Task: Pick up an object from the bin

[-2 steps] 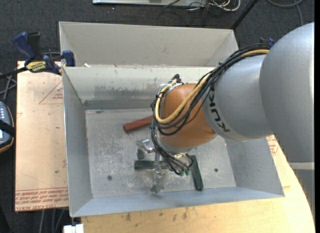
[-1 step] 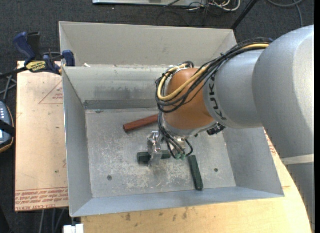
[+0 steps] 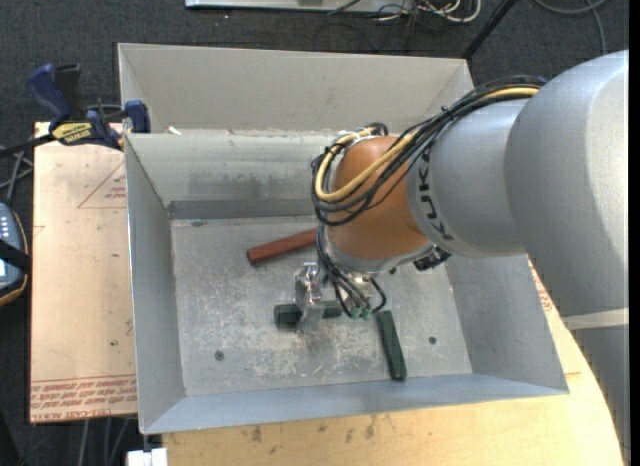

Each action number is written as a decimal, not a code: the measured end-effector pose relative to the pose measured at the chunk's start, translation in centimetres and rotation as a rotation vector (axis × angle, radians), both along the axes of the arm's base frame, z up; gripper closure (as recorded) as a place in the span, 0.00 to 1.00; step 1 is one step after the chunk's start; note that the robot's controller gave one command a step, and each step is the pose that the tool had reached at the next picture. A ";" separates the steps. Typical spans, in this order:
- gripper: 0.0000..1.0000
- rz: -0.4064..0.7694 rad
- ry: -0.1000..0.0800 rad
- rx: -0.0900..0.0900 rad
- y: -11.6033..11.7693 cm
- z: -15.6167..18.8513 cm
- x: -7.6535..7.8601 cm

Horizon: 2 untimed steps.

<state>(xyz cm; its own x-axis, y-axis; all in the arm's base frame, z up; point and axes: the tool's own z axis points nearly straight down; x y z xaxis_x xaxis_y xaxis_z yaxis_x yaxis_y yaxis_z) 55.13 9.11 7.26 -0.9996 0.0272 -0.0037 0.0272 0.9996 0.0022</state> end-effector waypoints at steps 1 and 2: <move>1.00 0.103 -0.001 -0.001 0.2 0.0 0.2; 1.00 0.231 0.002 -0.001 -5.5 11.1 -1.8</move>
Offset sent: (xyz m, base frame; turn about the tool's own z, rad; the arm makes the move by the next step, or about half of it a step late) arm -0.0186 -0.0558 0.1112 -0.2333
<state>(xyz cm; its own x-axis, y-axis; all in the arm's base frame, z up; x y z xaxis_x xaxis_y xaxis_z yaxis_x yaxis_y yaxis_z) 53.32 3.57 18.35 -0.9792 -0.2029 -0.0020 -0.2029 0.9792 0.0009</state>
